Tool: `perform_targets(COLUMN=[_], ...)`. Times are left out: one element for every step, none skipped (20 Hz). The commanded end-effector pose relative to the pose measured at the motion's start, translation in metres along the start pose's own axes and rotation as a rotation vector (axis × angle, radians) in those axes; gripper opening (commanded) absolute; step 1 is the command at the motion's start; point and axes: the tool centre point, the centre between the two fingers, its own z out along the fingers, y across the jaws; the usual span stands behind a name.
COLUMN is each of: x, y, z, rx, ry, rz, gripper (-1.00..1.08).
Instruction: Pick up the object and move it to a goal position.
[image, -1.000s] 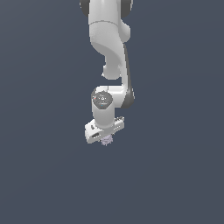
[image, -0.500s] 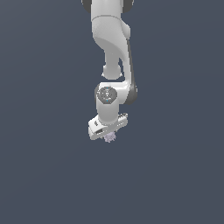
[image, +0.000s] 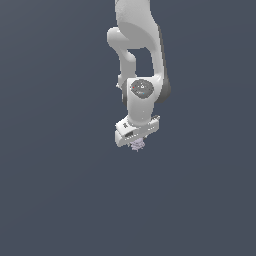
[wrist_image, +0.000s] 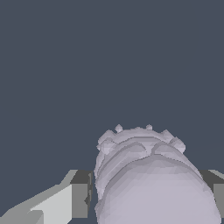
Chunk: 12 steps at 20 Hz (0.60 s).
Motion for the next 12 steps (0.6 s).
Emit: perform_targets(x=[-0.003,-0.005,-0.006,-0.008,-0.009,-0.01,-0.012,-0.013,-0.014,-0.015,-0.016,-0.017], y=[-0.026,-0.037,-0.047,-0.058,-0.069,-0.079,-0.089,-0.1,-0.11,-0.12,-0.13,-0.139], z=[-0.016,-0.023,-0.03,-0.036,-0.043,-0.05,-0.056,-0.063,-0.069,-0.076,-0.082,-0.088], rx=[-0.001,-0.001,-0.001,-0.002,-0.002,-0.002,-0.002,-0.002,-0.002,-0.002,-0.002,-0.002], ry=[0.001,0.001,0.001,0.0,0.0,0.0,0.0,0.0,0.0,0.0,0.0,0.0], rz=[-0.001,-0.001,-0.001,-0.001,-0.001,-0.001,-0.001,-0.001,-0.001,-0.001,-0.001,-0.001], gripper=[-1.0,-1.0,-1.0,-1.0,-1.0,-1.0,-1.0,-1.0,-1.0,-1.0,-1.0,-1.0])
